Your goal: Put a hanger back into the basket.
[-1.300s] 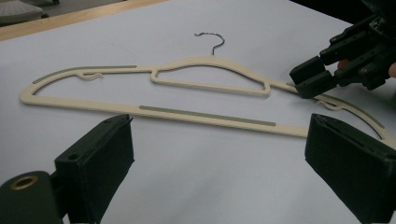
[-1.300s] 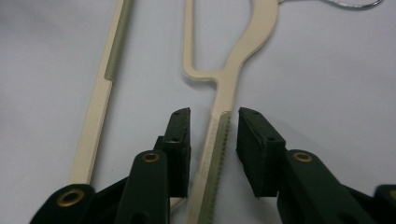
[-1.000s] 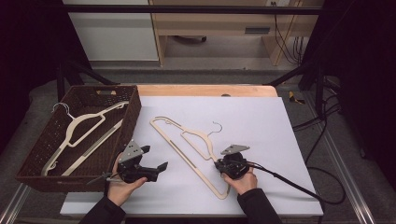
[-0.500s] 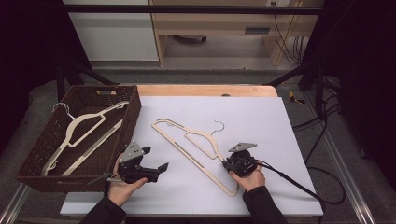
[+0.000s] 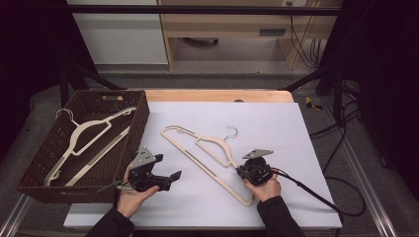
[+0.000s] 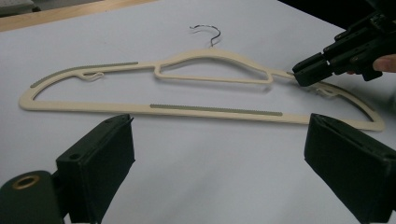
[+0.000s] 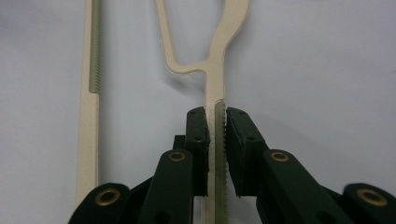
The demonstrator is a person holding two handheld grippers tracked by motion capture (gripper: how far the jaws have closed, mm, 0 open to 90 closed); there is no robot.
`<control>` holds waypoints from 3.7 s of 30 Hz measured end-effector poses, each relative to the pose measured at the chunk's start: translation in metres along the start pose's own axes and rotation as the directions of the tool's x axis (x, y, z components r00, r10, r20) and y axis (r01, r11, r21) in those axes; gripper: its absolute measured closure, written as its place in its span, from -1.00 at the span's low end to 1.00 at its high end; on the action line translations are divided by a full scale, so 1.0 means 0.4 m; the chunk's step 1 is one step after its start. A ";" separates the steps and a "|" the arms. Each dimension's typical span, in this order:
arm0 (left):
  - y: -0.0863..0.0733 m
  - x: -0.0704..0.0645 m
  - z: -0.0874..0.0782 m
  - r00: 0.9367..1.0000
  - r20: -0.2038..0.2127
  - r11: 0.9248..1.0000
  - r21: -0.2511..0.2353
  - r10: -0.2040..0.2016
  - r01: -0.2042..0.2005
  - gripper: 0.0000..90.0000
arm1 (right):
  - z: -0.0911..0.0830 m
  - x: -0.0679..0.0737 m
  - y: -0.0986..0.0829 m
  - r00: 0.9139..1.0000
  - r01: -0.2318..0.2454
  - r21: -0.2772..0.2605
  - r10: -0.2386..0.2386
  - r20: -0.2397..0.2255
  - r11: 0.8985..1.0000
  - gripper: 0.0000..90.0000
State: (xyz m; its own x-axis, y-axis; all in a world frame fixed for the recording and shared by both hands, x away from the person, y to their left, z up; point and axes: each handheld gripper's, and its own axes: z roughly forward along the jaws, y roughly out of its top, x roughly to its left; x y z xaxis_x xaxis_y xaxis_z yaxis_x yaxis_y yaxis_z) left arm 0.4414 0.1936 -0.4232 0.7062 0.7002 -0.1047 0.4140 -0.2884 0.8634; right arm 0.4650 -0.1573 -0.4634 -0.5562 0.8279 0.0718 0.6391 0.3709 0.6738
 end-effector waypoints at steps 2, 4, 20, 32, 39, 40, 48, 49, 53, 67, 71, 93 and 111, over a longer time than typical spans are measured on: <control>0.011 -0.001 0.008 1.000 -0.004 1.000 0.006 0.009 -0.009 -0.82 | -0.011 -0.002 0.003 1.000 0.013 -0.022 -0.013 -0.002 1.000 0.78; 0.027 -0.003 0.016 1.000 0.000 1.000 -0.003 0.003 -0.003 -0.81 | -0.024 -0.001 0.004 1.000 0.021 -0.035 -0.021 -0.005 0.999 0.78; 0.179 -0.011 0.183 0.999 0.035 1.000 0.021 0.014 -0.014 -0.76 | -0.062 -0.001 0.008 0.997 0.060 -0.103 -0.064 -0.035 0.993 0.78; 0.241 -0.015 0.308 1.000 0.022 0.998 0.057 0.018 -0.020 -0.70 | -0.075 0.000 0.005 0.995 0.091 -0.117 -0.096 -0.042 0.989 0.78; 0.246 -0.016 0.363 0.999 0.020 0.995 0.089 0.032 -0.034 -0.61 | -0.079 0.000 0.002 0.992 0.115 -0.125 -0.121 -0.037 0.985 0.78; 0.244 -0.015 0.370 0.999 0.016 0.995 0.094 0.029 -0.031 -0.59 | -0.081 0.002 0.002 0.992 0.109 -0.126 -0.116 -0.042 0.986 0.78; 0.243 -0.021 0.417 0.999 0.012 0.992 0.120 0.033 -0.034 -0.44 | -0.085 0.005 -0.002 0.992 0.113 -0.129 -0.120 -0.047 0.985 0.78; 0.245 -0.023 0.423 0.999 0.009 0.991 0.127 0.041 -0.042 -0.43 | -0.084 0.004 -0.002 0.992 0.115 -0.128 -0.122 -0.045 0.985 0.78; 0.245 -0.031 0.449 0.999 0.013 0.989 0.139 0.047 -0.048 -0.30 | -0.085 0.005 -0.002 0.992 0.109 -0.129 -0.116 -0.046 0.986 0.78; 0.224 -0.031 0.512 1.000 0.003 0.975 0.220 0.018 -0.018 0.55 | -0.091 0.003 -0.003 0.992 0.104 -0.137 -0.114 -0.061 0.985 0.78; 0.226 -0.030 0.510 1.000 0.021 0.972 0.233 0.000 -0.005 0.78 | -0.091 0.004 -0.004 0.991 0.102 -0.135 -0.112 -0.067 0.986 0.78; 0.247 -0.070 0.394 0.998 -0.051 0.994 0.097 0.047 -0.041 0.97 | -0.082 0.000 -0.014 0.981 0.045 -0.120 -0.067 -0.183 0.992 0.79; 0.244 -0.099 0.327 0.995 -0.050 0.995 0.051 0.087 -0.084 0.97 | -0.053 -0.007 0.070 0.969 -0.102 -0.295 0.027 -0.247 0.950 -0.15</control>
State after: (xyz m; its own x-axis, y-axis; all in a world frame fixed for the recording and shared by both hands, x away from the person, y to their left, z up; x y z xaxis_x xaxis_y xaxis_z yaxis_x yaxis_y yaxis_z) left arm 0.5289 0.0522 -0.3995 0.7096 0.7046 -0.0046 0.3819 -0.3792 0.8428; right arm 0.4731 -0.1580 -0.4289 -0.6524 0.7083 0.2695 0.5071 0.1438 0.8498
